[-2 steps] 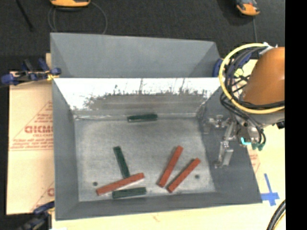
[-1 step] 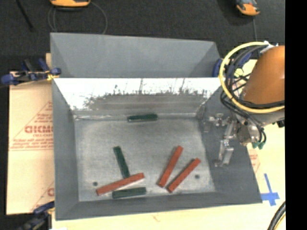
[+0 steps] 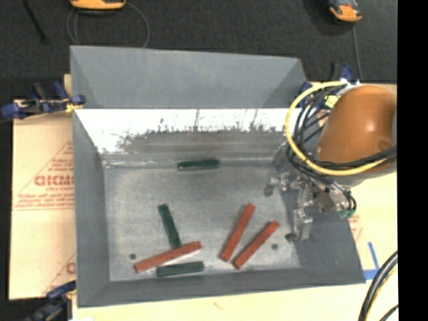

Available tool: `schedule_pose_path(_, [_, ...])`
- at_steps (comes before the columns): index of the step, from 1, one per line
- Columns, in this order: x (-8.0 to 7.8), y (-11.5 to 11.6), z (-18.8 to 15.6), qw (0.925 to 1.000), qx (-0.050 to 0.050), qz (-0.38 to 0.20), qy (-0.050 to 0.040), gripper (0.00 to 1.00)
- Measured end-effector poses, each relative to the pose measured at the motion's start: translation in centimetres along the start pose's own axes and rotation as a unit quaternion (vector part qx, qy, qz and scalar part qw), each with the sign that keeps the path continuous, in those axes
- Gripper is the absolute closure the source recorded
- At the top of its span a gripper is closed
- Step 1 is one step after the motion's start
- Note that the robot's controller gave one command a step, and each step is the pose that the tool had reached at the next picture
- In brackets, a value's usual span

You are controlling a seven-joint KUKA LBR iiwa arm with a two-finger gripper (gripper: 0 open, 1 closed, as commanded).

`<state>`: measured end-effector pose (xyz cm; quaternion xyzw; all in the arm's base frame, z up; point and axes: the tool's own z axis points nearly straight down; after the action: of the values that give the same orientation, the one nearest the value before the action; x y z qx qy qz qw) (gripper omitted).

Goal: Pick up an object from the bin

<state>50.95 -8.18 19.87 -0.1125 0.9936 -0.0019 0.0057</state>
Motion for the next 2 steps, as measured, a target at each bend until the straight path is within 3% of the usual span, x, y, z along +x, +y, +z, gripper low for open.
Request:
schedule_pose_path(1, [1.9,4.3,3.4,0.9826,-0.003,-0.186,0.0037,0.00])
schedule_pose_path(2, [0.8,4.6,7.1,0.9738,-0.003,-0.227,0.0040,0.00])
